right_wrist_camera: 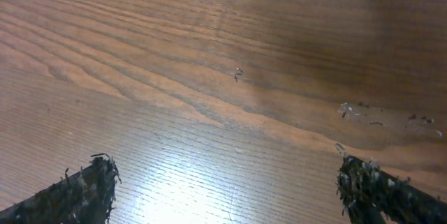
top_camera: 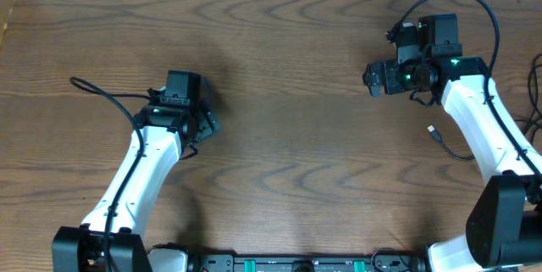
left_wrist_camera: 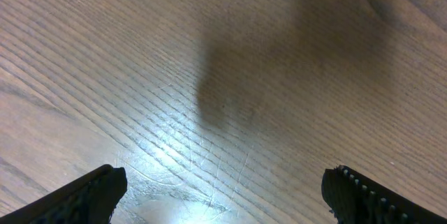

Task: Untangle cables

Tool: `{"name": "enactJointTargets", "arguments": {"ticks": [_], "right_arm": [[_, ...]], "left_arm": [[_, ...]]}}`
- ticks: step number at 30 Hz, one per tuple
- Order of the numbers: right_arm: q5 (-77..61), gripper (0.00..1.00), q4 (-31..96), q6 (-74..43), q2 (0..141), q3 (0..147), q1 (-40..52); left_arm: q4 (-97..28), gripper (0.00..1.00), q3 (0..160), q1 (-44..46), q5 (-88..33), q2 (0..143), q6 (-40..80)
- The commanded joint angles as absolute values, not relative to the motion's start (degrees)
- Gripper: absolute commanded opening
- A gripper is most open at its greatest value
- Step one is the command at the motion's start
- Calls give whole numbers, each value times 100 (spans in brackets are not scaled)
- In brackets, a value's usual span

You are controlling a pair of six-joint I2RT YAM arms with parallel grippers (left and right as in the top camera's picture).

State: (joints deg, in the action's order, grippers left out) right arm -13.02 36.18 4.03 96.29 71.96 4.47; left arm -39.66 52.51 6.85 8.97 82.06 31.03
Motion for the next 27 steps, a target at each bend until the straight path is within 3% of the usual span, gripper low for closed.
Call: {"name": "enactJointTargets", "arguments": {"ticks": [1, 11, 18, 27], "right_arm": [[-1256, 99, 3625, 480, 9601, 7262, 471], [-1256, 99, 3625, 480, 9601, 7262, 471], [-1256, 99, 3625, 480, 9601, 7262, 471], [-1256, 99, 3625, 480, 9601, 7262, 471]], "left_arm": [[-3983, 95, 5240, 668, 969, 8195, 3044], [-3870, 95, 5227, 672, 972, 8036, 3044], [-2786, 95, 4897, 838, 969, 7150, 3000], [-917, 95, 3999, 1199, 923, 5688, 2058]]}}
